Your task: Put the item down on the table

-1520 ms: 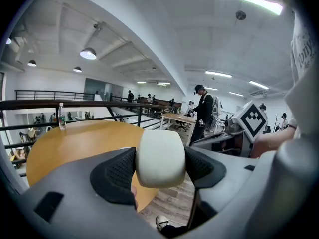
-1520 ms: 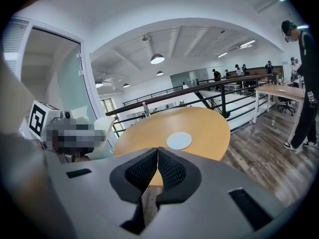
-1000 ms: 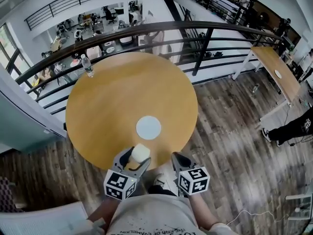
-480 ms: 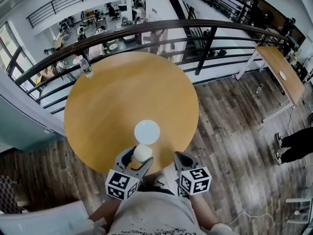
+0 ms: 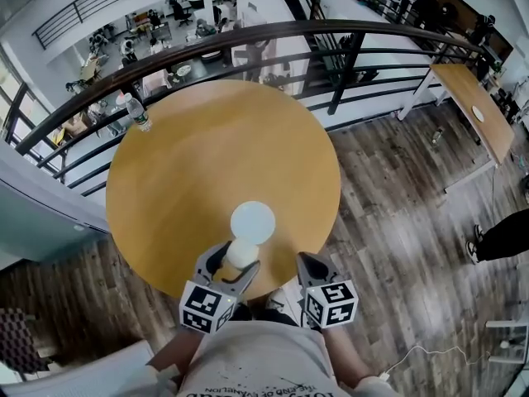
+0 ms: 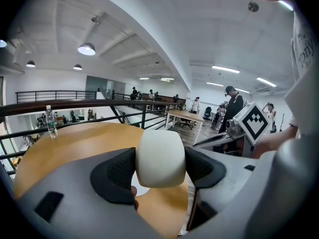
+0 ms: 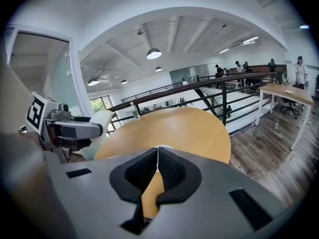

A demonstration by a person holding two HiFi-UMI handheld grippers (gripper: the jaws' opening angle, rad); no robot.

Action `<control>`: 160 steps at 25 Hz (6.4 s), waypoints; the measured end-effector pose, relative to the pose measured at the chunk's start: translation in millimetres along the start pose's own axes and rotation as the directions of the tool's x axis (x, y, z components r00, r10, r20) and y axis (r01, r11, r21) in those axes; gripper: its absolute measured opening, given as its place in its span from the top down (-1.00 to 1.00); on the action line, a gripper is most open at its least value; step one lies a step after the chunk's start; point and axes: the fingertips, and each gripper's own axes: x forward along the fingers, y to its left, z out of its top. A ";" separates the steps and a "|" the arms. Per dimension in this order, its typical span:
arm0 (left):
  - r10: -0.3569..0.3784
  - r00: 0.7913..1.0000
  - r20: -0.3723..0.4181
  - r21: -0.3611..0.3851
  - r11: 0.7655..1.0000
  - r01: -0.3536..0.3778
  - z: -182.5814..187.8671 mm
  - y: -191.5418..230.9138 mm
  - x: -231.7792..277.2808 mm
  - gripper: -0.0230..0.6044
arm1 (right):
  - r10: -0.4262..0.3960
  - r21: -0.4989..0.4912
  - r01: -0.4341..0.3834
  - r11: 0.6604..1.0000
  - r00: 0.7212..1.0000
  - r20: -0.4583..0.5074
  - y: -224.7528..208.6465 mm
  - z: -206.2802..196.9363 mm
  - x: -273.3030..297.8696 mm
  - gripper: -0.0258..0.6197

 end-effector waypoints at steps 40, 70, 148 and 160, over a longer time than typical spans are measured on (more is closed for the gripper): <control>-0.024 0.974 -0.224 0.031 0.999 0.032 -71.2 92.5 106.6 -0.10 | 0.017 0.054 -0.011 0.998 0.994 -0.111 -26.1 -16.8 92.2 0.84; -0.017 0.901 -0.434 0.072 0.996 0.053 -152.2 116.1 197.3 -0.10 | 0.010 0.123 0.010 0.992 0.986 -0.167 -44.2 -44.1 108.9 0.84; 0.007 0.917 -0.399 0.050 0.999 0.014 -110.9 91.6 134.6 -0.16 | 0.078 0.090 -0.068 0.994 0.991 -0.111 -30.1 -28.7 91.0 0.84; 0.022 0.928 -0.372 0.053 0.999 -0.002 -108.4 53.7 65.2 0.24 | 0.135 0.055 -0.130 0.990 0.985 -0.105 6.5 -27.0 54.5 0.84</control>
